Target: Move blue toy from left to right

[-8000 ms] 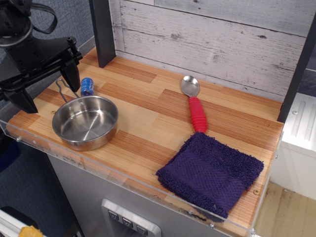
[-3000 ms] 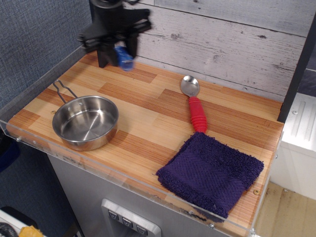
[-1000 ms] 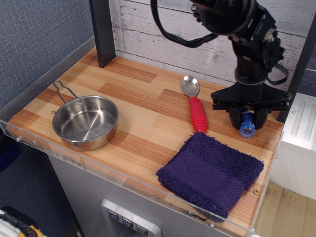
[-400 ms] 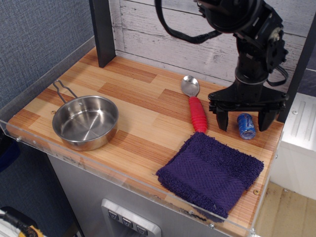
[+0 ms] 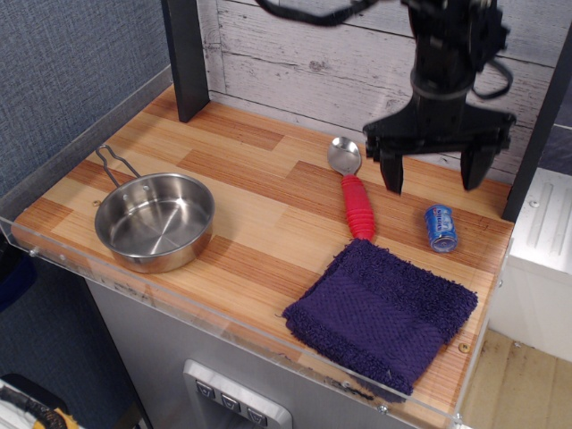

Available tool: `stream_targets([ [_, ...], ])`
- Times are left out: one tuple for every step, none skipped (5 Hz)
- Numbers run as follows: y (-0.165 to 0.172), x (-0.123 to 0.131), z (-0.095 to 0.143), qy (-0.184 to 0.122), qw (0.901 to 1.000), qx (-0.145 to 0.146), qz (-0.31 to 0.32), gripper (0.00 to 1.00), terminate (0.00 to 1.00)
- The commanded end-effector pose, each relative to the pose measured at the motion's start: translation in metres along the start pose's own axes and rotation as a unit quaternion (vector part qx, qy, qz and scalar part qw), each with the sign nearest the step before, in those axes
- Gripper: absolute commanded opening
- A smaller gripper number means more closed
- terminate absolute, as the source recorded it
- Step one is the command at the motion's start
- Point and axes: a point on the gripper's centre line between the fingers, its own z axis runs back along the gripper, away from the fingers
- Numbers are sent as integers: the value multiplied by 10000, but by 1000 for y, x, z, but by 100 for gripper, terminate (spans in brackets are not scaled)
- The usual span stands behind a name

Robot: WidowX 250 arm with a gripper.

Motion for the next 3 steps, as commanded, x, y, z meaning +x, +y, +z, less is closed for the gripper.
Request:
stream_targets([
  [39,-3,65,-328,9988,-184,313,100,0],
  [67,-7,85,-405,9983,-90,410,100,0],
  [67,-7,85,-405,9983,-90,410,100,0],
])
